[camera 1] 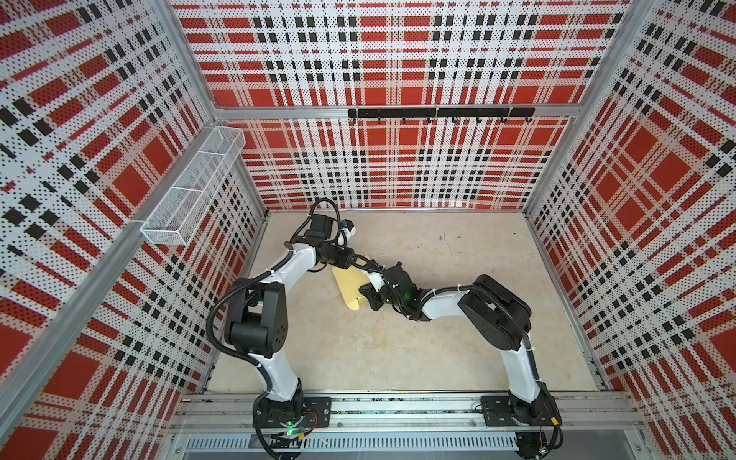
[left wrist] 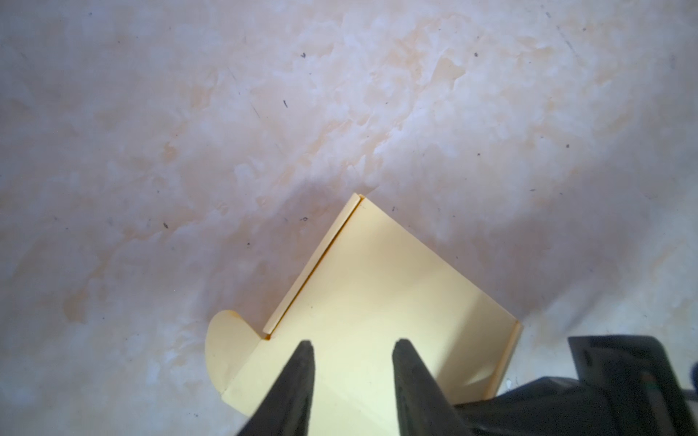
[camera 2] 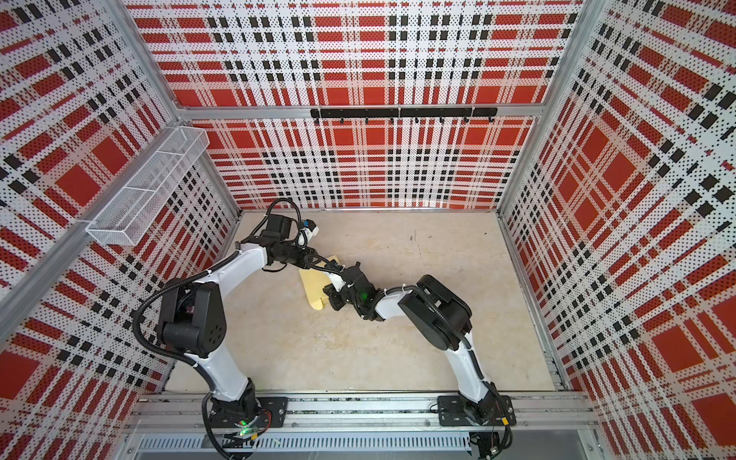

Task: Fold the paper box

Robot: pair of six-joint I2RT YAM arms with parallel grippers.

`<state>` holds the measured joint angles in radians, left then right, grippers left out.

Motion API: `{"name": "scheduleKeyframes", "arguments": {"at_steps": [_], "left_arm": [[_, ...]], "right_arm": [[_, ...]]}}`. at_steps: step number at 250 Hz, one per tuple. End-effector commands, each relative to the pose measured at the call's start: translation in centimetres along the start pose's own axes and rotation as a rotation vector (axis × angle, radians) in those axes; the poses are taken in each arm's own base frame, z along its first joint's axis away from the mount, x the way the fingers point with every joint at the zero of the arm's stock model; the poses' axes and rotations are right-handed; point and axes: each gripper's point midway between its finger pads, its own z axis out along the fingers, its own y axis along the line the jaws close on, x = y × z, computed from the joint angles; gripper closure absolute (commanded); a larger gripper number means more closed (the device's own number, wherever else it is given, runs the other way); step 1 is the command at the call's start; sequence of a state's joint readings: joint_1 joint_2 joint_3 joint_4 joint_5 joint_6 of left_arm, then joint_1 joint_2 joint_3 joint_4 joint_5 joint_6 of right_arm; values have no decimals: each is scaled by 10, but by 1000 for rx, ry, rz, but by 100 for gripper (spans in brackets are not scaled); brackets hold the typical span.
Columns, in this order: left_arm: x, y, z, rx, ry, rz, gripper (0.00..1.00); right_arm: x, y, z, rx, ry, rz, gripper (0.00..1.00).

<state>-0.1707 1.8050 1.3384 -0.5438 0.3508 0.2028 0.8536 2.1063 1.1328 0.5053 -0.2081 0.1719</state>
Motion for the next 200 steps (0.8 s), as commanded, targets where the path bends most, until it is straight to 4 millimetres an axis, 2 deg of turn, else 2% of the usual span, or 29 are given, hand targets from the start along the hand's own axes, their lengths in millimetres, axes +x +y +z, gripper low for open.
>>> {"name": "scheduleKeyframes", "arguments": {"at_steps": [1,69,145,200], "left_arm": [[8,9,7,-31,63,-41,61],[17,21,20,-68,122,-31,61],[28,15,32,-39,159,-31,72],[42,12,44,-25,211,-40,73]], "right_arm": [[35,-9,-3,30,95,14,88],[40,-13,-11,35,116,21,88],[42,-18,-20,51,126,20,88],[34,-21,-28,63,119,10,88]]}}
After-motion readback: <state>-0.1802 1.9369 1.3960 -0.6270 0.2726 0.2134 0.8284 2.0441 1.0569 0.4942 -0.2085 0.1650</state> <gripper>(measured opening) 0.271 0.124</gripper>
